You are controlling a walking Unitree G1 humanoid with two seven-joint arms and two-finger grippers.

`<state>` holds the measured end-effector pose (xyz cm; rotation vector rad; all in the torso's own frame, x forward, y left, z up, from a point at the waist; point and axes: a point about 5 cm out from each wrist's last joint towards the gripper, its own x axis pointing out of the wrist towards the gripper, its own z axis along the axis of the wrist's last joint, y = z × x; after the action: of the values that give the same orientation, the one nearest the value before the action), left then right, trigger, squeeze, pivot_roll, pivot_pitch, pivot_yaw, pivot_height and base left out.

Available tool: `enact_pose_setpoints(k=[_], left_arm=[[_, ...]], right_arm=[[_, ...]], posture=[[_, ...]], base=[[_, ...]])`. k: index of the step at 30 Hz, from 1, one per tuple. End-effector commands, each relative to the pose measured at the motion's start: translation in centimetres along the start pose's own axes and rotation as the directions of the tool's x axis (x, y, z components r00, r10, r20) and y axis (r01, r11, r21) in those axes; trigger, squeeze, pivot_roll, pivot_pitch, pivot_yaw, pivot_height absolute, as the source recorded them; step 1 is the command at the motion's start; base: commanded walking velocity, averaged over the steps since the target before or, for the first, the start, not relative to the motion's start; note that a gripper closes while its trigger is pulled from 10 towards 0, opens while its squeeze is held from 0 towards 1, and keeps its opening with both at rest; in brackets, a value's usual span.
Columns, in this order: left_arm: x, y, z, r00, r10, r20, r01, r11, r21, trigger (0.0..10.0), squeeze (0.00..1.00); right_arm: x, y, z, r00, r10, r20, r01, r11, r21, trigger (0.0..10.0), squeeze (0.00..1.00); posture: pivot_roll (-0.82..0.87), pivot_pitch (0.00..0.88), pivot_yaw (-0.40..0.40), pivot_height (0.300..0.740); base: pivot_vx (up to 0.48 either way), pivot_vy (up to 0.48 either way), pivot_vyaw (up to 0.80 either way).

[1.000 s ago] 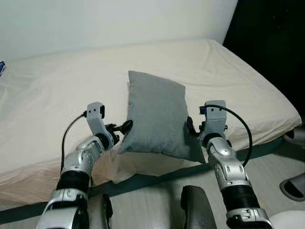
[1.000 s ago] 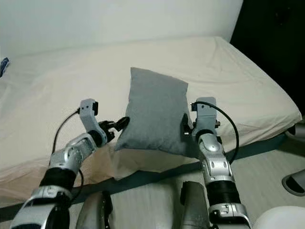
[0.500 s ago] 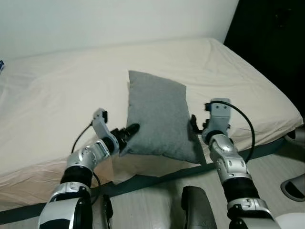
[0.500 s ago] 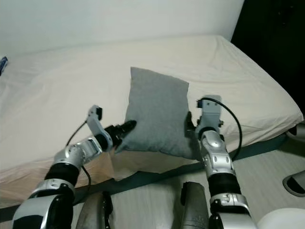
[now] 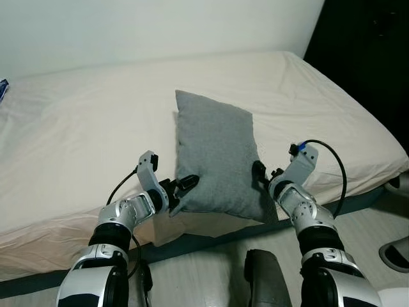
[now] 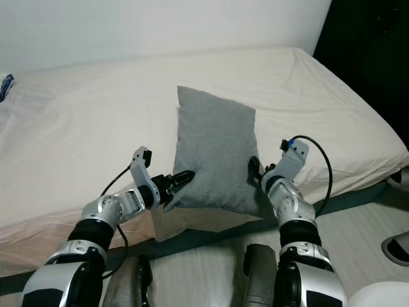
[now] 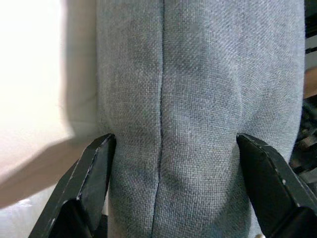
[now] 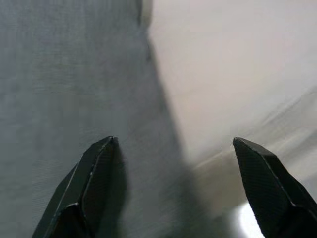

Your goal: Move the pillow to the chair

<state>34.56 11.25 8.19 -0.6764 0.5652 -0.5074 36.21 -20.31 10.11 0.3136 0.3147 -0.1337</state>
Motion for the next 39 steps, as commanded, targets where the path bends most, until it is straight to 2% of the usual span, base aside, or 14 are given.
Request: enact_pose_setpoints(k=[1, 3, 8, 10, 14, 18, 22, 27, 28, 32, 33, 35, 36, 39], left_arm=[[0.1, 0.4, -0.8, 0.999, 0.032, -0.04, -0.031, 0.999, 0.039, 10.0, 0.0], [0.1, 0.4, -0.7, 0.999, 0.038, -0.039, -0.036, 0.998, 0.052, 10.0, 0.0], [0.1, 0.4, -0.6, 0.999, 0.038, -0.034, -0.036, 0.998, 0.052, 10.0, 0.0], [0.1, 0.3, -0.6, 0.999, 0.036, -0.035, -0.034, 0.998, 0.051, 10.0, 0.0], [0.2, 0.0, -0.8, 0.999, 0.013, -0.043, -0.011, 0.999, 0.048, 10.0, 0.0], [0.3, -0.1, -0.8, 0.999, 0.009, -0.043, -0.007, 0.999, 0.049, 10.0, 0.0], [0.3, -0.2, -0.9, 0.999, 0.001, -0.052, 0.001, 0.999, 0.049, 10.0, 0.0], [0.4, -0.5, -1.2, 0.997, -0.018, -0.068, 0.021, 0.999, 0.045, 10.0, 0.0], [0.5, -0.9, -1.5, 0.995, -0.044, -0.087, 0.047, 0.998, 0.036, 10.0, 0.0], [0.6, -1.6, -2.3, 0.988, -0.093, -0.126, 0.1, 0.994, 0.045, 10.0, 0.0], [0.6, -1.8, -2.4, 0.987, -0.095, -0.131, 0.104, 0.992, 0.066, 7.7, 0.0], [0.7, -1.9, -2.5, 0.986, -0.095, -0.133, 0.107, 0.991, 0.08, 7.7, 0.0], [0.7, -1.9, -2.5, 0.988, -0.091, -0.123, 0.103, 0.99, 0.095, 0.0, 0.0], [0.7, -2.0, -2.4, 0.99, -0.081, -0.114, 0.098, 0.985, 0.145, 0.0, 0.0]], right_arm=[[0.1, 0.2, 0.7, 0.997, 0.023, 0.07, -0.014, 0.992, -0.124, 10.0, 0.0], [0.1, 0.4, 0.9, 0.995, 0.043, 0.089, -0.027, 0.986, -0.164, 10.0, 0.0], [0.2, 0.9, 0.4, 0.993, 0.111, 0.037, -0.108, 0.991, -0.085, 10.0, 0.0], [0.2, 1.5, -0.6, 0.981, 0.194, -0.021, -0.195, 0.981, -0.013, 10.0, 0.0], [-0.3, 4.3, -2.3, 0.889, 0.447, -0.095, -0.415, 0.877, 0.242, 10.0, 0.0], [-0.4, 4.9, -3.1, 0.867, 0.478, -0.139, -0.431, 0.861, 0.269, 10.0, 0.0], [-0.6, 5.2, -5.0, 0.855, 0.442, -0.27, -0.388, 0.892, 0.233, 10.0, 0.0], [-0.8, 5.9, -5.6, 0.831, 0.475, -0.288, -0.408, 0.874, 0.265, 10.0, 0.0], [-1.0, 6.3, -5.7, 0.82, 0.495, -0.288, -0.424, 0.862, 0.277, 0.0, 0.0], [-1.2, 6.9, -5.7, 0.798, 0.527, -0.294, -0.458, 0.846, 0.274, 0.0, 0.0], [-1.2, 6.8, -5.7, 0.8, 0.522, -0.297, -0.456, 0.85, 0.264, 0.0, 0.0], [-1.1, 6.8, -5.7, 0.802, 0.516, -0.3, -0.454, 0.853, 0.257, 0.0, 0.0], [-1.1, 6.7, -5.7, 0.809, 0.505, -0.3, -0.445, 0.86, 0.248, 0.0, 0.0], [-1.0, 6.5, -5.5, 0.824, 0.488, -0.288, -0.437, 0.871, 0.226, 0.0, 0.0]], posture=[[0.0, 0.095, -0.005, 0.52], [0.0, 0.095, -0.005, 0.52], [0.0, 0.095, -0.004, 0.52], [0.0, 0.095, -0.003, 0.52], [0.0, 0.096, -0.003, 0.52], [0.0, 0.096, -0.003, 0.52], [0.0, 0.098, -0.002, 0.52], [0.01, 0.098, -0.002, 0.52], [0.01, 0.098, -0.002, 0.52], [0.01, 0.098, -0.002, 0.52], [0.0, 0.094, -0.002, 0.52], [0.0, 0.094, -0.002, 0.52], [0.0, 0.094, -0.002, 0.52], [0.01, 0.093, -0.002, 0.52]], base=[[0.0, 0.0, 0.0], [0.0, 0.0, 0.0], [0.0, 0.0, 0.0], [0.0, 0.0, 0.0], [0.0, 0.0, 0.0], [0.0, 0.0, 0.0], [0.0, 0.0, 0.0], [0.0, 0.0, 0.0], [0.0, 0.0, 0.0], [0.0, 0.0, 0.0], [0.0, 0.0, 0.0], [0.0, 0.0, 0.0], [0.0, 0.0, 0.0], [0.0, 0.0, 0.0]])
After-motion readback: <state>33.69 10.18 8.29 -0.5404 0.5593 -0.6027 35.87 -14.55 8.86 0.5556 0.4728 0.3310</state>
